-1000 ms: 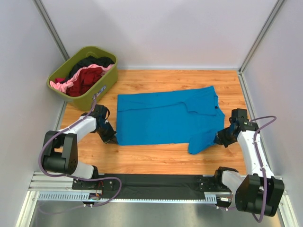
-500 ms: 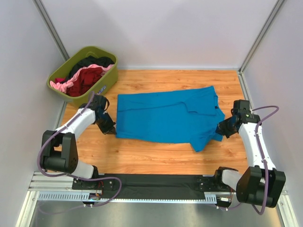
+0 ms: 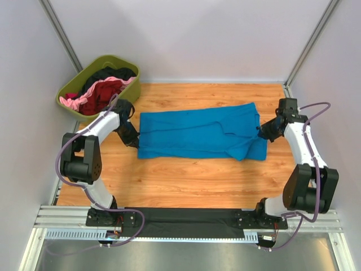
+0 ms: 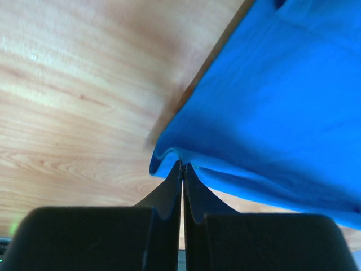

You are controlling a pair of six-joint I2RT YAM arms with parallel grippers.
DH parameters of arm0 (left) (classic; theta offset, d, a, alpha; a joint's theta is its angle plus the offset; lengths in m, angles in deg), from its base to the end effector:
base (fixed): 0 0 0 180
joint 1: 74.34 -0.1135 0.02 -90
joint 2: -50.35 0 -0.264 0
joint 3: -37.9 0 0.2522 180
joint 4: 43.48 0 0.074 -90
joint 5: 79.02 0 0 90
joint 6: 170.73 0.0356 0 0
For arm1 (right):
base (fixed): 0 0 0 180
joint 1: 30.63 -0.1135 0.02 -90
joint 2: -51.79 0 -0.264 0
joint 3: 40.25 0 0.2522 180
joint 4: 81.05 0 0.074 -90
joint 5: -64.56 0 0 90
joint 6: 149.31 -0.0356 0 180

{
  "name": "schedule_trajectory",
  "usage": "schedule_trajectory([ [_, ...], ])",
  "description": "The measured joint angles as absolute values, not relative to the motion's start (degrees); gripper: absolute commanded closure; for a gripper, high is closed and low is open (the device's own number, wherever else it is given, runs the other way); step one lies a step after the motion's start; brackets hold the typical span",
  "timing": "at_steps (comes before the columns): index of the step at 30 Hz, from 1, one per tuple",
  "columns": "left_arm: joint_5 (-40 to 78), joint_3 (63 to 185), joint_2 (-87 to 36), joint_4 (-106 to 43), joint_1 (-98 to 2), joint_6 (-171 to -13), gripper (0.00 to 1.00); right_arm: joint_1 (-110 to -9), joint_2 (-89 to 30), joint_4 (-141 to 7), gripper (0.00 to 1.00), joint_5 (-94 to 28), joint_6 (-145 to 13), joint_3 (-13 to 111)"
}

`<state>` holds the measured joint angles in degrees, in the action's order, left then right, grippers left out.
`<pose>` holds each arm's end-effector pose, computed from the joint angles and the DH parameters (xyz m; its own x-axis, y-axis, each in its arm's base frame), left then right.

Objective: Fold and stack the t-shirts
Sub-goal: Fold the tshirt

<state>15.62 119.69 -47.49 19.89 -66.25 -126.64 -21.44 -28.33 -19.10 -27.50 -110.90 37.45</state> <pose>0.3149 -0.0477 0.1977 -0.7885 -0.6110 -0.0706 -0.5912 0.7845 -0.1872 0.2708 -0.0425 0.2641 -0.4399 0.8644 -0.2433 0.7870 0.5016 0.3591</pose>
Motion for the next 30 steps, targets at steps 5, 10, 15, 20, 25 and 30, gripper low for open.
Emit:
schedule_trajectory([
  [5, 14.38, 125.22, -52.15, 20.87, -66.25, -126.47, 1.0, -21.17, -35.59, -21.0, 1.0, -27.61, -109.7, 43.2],
  [10, 13.52, 129.86, -56.1, 21.57, -66.25, -126.47, 1.0, -20.52, -41.97, -21.99, 1.0, -28.18, -107.91, 48.54],
  [15, 12.98, 132.2, -59.38, 21.79, -66.25, -126.47, 1.0, -20.32, -47.34, -22.36, 1.0, -28.84, -105.9, 53.34],
  [20, 12.56, 134.97, -61.04, 23.23, -66.11, -126.49, 1.0, -20.15, -50.95, -22.97, 1.0, -30.59, -104.24, 57.06],
  [25, 12.56, 138.12, -62.42, 23.41, -65.85, -126.49, 1.0, -20.04, -54.89, -23.47, 1.0, -32.99, -102.49, 61.69],
  [30, 11.97, 141.01, -64.54, 23.89, -65.59, -126.47, 1.0, -20.06, -57.44, -23.45, 1.0, -34.83, -100.57, 64.25],
])
